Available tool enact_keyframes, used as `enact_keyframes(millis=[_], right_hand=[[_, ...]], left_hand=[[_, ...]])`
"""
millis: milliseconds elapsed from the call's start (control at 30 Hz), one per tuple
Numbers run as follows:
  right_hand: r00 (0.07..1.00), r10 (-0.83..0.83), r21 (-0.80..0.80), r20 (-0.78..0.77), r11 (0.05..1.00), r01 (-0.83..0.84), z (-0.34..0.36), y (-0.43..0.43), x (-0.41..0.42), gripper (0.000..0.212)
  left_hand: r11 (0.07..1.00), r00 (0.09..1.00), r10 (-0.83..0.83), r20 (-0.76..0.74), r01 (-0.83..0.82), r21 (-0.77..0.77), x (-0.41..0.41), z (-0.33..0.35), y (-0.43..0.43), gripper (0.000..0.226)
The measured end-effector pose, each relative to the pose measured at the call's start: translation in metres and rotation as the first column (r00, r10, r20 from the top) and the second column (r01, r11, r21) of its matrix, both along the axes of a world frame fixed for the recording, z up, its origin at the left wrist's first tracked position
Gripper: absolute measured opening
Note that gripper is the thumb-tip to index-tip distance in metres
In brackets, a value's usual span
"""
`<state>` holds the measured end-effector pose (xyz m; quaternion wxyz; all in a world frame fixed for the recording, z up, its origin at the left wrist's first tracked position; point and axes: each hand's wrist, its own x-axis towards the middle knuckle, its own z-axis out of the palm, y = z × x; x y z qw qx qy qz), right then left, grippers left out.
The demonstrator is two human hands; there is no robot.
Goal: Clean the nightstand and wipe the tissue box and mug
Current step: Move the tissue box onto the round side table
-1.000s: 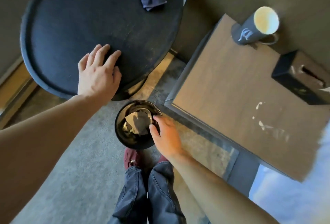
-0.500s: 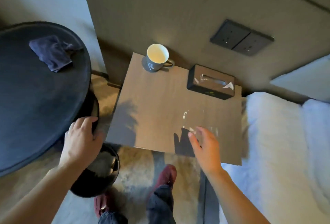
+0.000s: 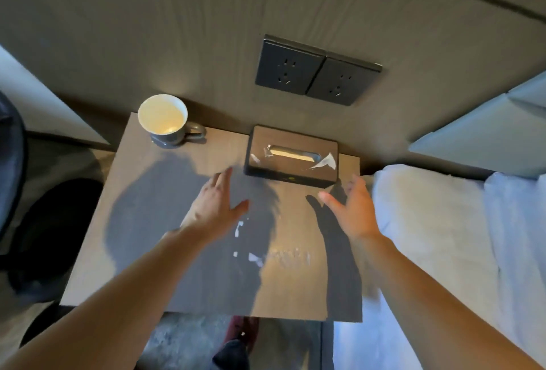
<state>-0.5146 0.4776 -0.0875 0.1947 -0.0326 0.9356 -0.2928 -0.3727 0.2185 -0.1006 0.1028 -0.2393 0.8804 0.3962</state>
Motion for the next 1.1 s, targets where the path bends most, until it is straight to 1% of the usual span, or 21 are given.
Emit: enact_keyframes(millis=[100, 167, 233, 267, 333, 367, 467, 533, 600, 700, 833, 967, 1033, 1100], right_hand=[[0.998, 0.043, -0.096, 0.045, 0.995, -0.038, -0.014, -0.002, -0.028, 0.087], [0.995, 0.081, -0.13, 0.055, 0.989, -0.073, -0.026, -0.001, -0.04, 0.089], [0.992, 0.107, -0.15, 0.061, 0.984, -0.096, -0.036, 0.0, -0.045, 0.088], [0.992, 0.112, -0.148, 0.058, 0.984, -0.102, -0.041, 0.001, -0.047, 0.083], [0.992, 0.123, -0.159, 0.034, 0.98, -0.116, -0.051, 0.001, -0.049, 0.086], [0.992, 0.123, -0.166, 0.019, 0.979, -0.119, -0.054, -0.001, -0.049, 0.082], [0.994, 0.11, -0.149, -0.016, 0.983, -0.111, -0.056, -0.006, -0.049, 0.061], [0.993, 0.112, -0.148, -0.033, 0.982, -0.116, -0.055, -0.007, -0.047, 0.056], [0.994, 0.105, -0.175, -0.035, 0.978, -0.11, -0.054, -0.006, -0.041, 0.059], [0.991, 0.124, -0.196, -0.046, 0.972, -0.131, -0.046, -0.009, -0.025, 0.068], [0.988, 0.153, -0.235, -0.03, 0.959, -0.156, -0.034, -0.022, 0.006, 0.073], [0.977, 0.213, -0.272, -0.012, 0.94, -0.208, -0.021, -0.044, 0.045, 0.072], [0.967, 0.255, -0.284, -0.007, 0.926, -0.247, -0.013, -0.059, 0.068, 0.078], [0.954, 0.3, -0.298, -0.016, 0.909, -0.291, -0.004, -0.079, 0.093, 0.079]], left_hand=[[0.999, 0.999, 0.006, 0.037, -0.007, 0.031, -0.043, -0.012, 0.01, 0.106], [0.997, 0.998, 0.057, 0.034, -0.059, 0.054, -0.064, -0.023, 0.011, 0.111], [0.993, 0.994, 0.111, 0.004, -0.111, 0.044, -0.077, -0.031, 0.008, 0.111], [0.991, 0.991, 0.13, -0.015, -0.129, 0.035, -0.081, -0.034, 0.008, 0.109], [0.987, 0.987, 0.156, -0.048, -0.155, 0.036, -0.085, -0.036, 0.009, 0.107], [0.986, 0.984, 0.165, -0.063, -0.163, 0.035, -0.086, -0.036, 0.01, 0.106], [0.982, 0.979, 0.188, -0.084, -0.184, 0.047, -0.086, -0.038, 0.011, 0.1], [0.98, 0.976, 0.195, -0.092, -0.19, 0.063, -0.085, -0.038, 0.012, 0.096], [0.98, 0.976, 0.195, -0.097, -0.189, 0.068, -0.081, -0.038, 0.012, 0.096], [0.976, 0.974, 0.212, -0.083, -0.206, 0.077, -0.064, -0.034, 0.007, 0.1], [0.966, 0.963, 0.252, -0.093, -0.245, 0.08, -0.024, -0.02, -0.001, 0.099], [0.956, 0.95, 0.294, -0.104, -0.291, 0.043, 0.035, -0.002, -0.017, 0.098], [0.941, 0.933, 0.338, -0.122, -0.337, 0.026, 0.067, 0.01, -0.029, 0.096], [0.926, 0.916, 0.376, -0.139, -0.377, 0.021, 0.1, 0.022, -0.042, 0.094]])
